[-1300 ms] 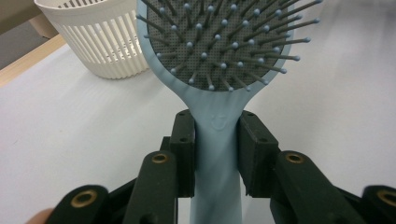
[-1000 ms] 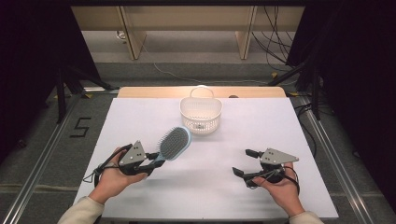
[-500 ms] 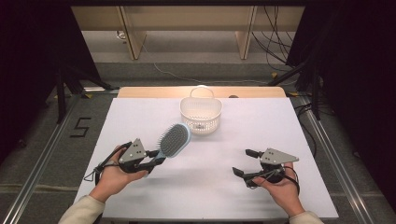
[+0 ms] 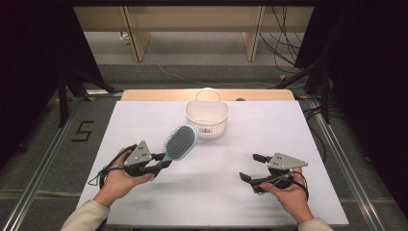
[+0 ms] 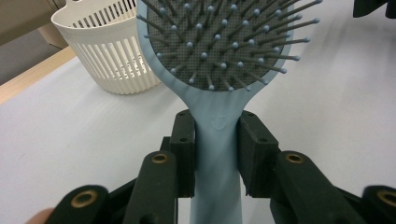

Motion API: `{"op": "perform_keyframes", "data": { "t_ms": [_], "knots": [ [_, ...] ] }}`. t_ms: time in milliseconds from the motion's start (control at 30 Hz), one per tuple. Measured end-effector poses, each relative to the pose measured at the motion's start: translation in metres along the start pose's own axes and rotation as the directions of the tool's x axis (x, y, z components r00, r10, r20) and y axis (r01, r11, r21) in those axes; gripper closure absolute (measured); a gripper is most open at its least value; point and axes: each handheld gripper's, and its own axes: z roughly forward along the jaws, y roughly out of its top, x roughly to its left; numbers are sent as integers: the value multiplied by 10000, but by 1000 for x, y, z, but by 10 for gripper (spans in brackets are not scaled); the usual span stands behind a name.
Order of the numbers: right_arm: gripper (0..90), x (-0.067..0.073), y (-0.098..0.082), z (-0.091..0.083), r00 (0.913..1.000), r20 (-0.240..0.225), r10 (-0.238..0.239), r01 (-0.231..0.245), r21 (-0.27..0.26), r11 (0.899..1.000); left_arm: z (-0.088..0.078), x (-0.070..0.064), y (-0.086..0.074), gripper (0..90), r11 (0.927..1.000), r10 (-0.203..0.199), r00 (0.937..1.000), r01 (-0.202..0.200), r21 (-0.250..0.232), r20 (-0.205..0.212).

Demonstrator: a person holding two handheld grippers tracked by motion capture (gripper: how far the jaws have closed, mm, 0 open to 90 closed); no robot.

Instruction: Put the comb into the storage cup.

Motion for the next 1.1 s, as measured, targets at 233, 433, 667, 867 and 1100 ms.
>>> {"op": "perform_keyframes", "data": {
  "t_ms": [233,433,667,867,1100],
  "knots": [
    [158,0,0,0,10000,1,-4,4,-4,10000,0,1,1,696,10000,-58,10000,58,-71,-16],
    [158,0,0,0,10000,-3,-3,3,-2,10000,1,2,2,695,9999,-94,9999,93,-134,-56],
    [158,0,0,0,10000,-7,-9,9,-8,10000,1,3,3,695,9996,-170,9998,168,-206,-80],
    [158,0,0,0,10000,-1,-9,9,-15,10000,1,4,4,695,9993,-243,9996,240,-280,-111],
    [158,0,0,1,10000,-9,-20,20,-20,10000,-1,6,5,696,9992,-229,9996,223,-340,-177]
  ]
}}
